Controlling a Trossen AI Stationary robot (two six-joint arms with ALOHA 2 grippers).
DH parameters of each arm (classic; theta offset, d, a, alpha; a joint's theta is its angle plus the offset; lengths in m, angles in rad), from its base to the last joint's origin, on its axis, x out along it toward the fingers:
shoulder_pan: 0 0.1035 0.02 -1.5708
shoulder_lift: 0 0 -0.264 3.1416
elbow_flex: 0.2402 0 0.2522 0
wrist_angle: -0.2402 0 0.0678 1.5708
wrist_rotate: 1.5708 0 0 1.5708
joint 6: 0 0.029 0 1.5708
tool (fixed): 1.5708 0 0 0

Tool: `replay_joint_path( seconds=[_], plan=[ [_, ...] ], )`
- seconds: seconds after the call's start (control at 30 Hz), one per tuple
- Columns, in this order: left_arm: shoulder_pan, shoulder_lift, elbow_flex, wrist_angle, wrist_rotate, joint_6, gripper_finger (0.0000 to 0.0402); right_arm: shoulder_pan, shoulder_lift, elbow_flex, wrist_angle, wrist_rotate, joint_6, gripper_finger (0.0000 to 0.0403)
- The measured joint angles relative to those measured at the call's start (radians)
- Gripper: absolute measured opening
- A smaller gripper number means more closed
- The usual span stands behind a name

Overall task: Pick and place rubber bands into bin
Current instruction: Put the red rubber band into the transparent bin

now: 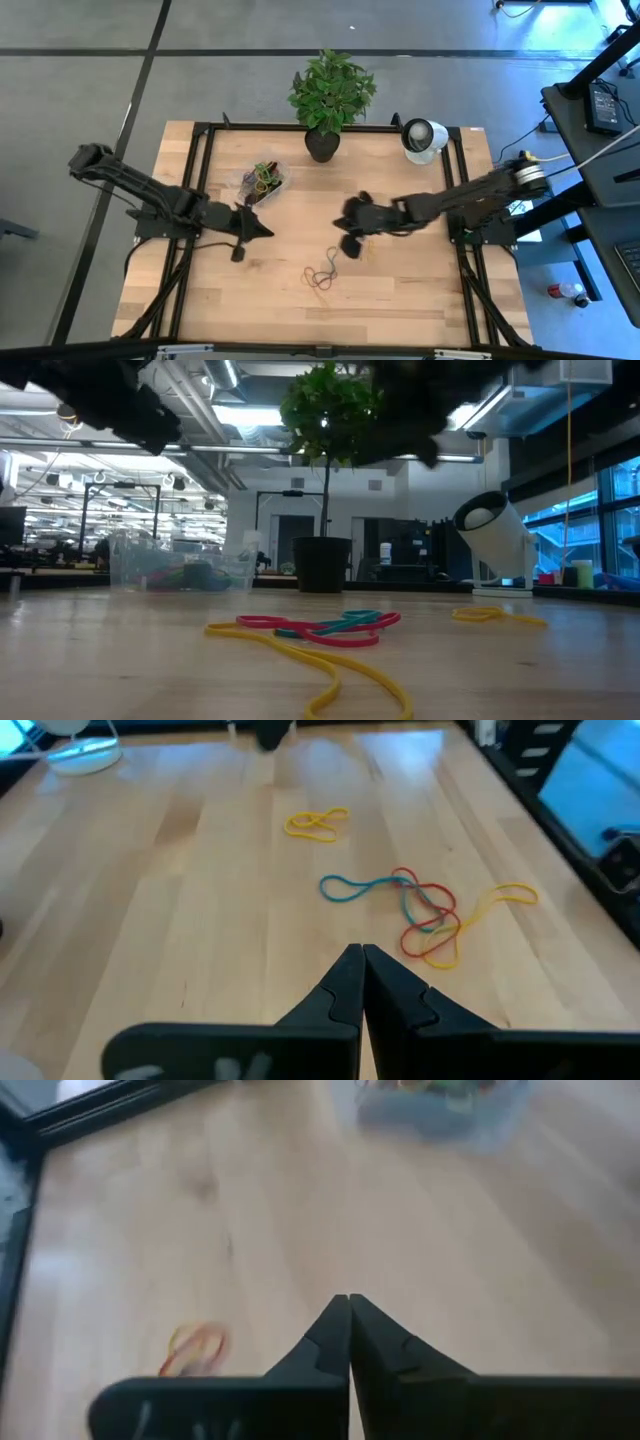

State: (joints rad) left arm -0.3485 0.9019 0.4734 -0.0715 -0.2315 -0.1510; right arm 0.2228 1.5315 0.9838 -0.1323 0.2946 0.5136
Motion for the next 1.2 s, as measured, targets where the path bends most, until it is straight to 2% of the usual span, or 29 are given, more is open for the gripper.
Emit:
replay_joint_path(
  seconds=[0.3,0.53,0.67,0.8,0.9,1.2],
  plan=[
    [-0.073,0.324,0.237,-0.006,-0.159,-0.059,0.0001,0.145,-0.376,-0.341,0.002,0.0,0.109,0.0011],
    [-0.086,0.528,0.389,-0.008,-0.157,-0.128,0.0001,0.187,-0.548,-0.497,0.0,0.0,0.143,0.0004],
    [-0.097,0.619,0.467,-0.012,-0.112,-0.161,0.0002,0.188,-0.591,-0.522,-0.007,0.0,0.175,0.0009],
    [-0.105,0.708,0.54,-0.073,-0.075,-0.178,0.0014,0.187,-0.606,-0.523,-0.005,0.0,0.123,0.0007],
    [-0.104,0.764,0.579,-0.143,-0.047,-0.229,0.0038,0.187,-0.606,-0.523,-0.004,0.0,0.109,0.0003],
    [-0.101,0.889,0.596,-0.156,-0.043,-0.3,0.011,0.187,-0.605,-0.523,0.01,-0.001,0.058,0.0012]
  ],
)
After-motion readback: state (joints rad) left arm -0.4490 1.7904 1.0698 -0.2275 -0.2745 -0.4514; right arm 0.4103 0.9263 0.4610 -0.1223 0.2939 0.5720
